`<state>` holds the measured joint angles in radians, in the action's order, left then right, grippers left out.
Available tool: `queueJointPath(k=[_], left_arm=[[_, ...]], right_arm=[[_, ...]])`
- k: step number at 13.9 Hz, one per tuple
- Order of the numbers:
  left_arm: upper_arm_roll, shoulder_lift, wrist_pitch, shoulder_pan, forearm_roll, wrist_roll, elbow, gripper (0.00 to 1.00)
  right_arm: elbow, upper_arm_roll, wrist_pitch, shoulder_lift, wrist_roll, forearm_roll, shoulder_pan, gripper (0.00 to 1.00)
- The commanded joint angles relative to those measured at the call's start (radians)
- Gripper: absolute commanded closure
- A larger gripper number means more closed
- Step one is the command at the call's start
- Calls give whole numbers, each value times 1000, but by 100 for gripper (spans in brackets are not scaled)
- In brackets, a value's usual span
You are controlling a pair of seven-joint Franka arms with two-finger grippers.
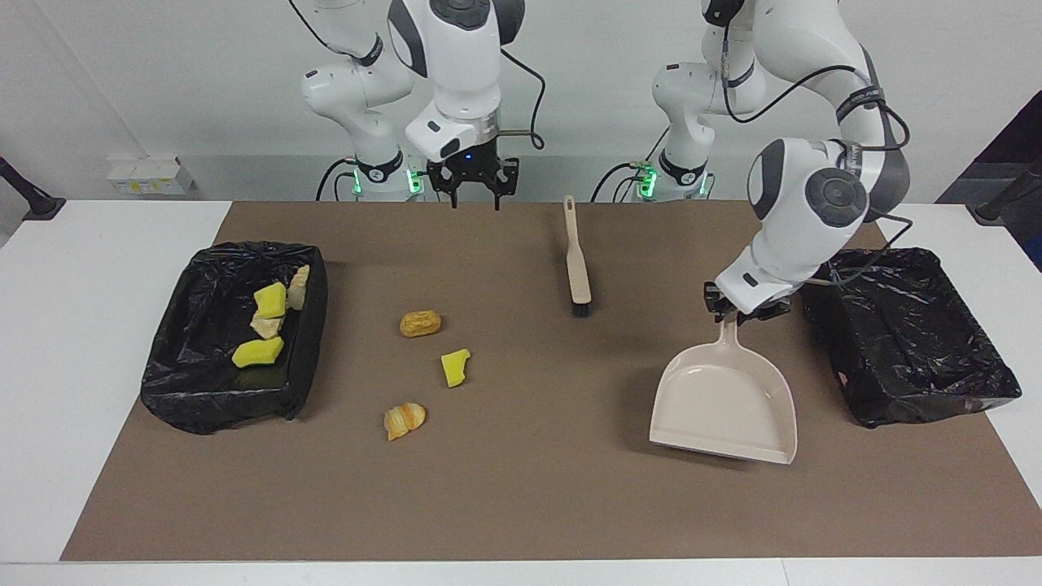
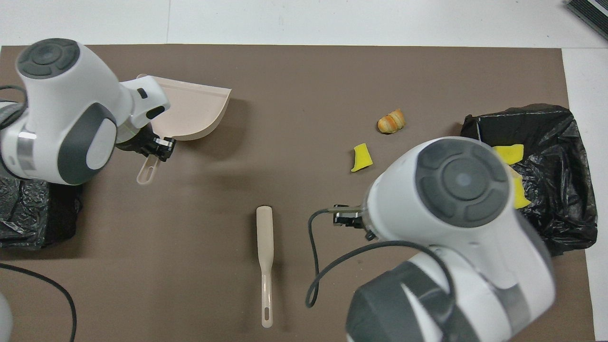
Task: Sweep and dump trash in bin
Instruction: 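Hold the dustpan with the left gripper while the right gripper grasps the brush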
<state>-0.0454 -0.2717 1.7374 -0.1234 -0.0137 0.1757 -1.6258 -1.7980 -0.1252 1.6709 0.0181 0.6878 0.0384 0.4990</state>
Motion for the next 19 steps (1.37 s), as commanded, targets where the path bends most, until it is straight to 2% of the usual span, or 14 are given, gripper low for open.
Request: queueJointPath(k=[1, 3, 5, 9, 11, 14, 19], left_arm=[[-11, -24, -44, 59, 1, 94, 40, 100], [-11, -27, -32, 89, 3, 161, 40, 100], [-11, -23, -24, 94, 0, 234, 38, 100], [-11, -8, -35, 87, -18, 338, 32, 100], [-11, -1, -26, 82, -20, 326, 27, 100], [-13, -3, -19, 94, -8, 323, 30, 100], [-16, -3, 33, 61, -22, 338, 23, 100]], right_arm=[[-139, 4, 152, 20, 114, 26, 107, 25], [-187, 4, 231, 8, 147, 84, 166, 25], [-207, 4, 307, -36, 200, 87, 219, 25], [-205, 6, 479, -185, 265, 86, 328, 25], [-207, 4, 515, -222, 274, 77, 334, 25], [-218, 4, 512, -219, 266, 74, 334, 26], [-248, 2, 500, -202, 259, 74, 335, 47]])
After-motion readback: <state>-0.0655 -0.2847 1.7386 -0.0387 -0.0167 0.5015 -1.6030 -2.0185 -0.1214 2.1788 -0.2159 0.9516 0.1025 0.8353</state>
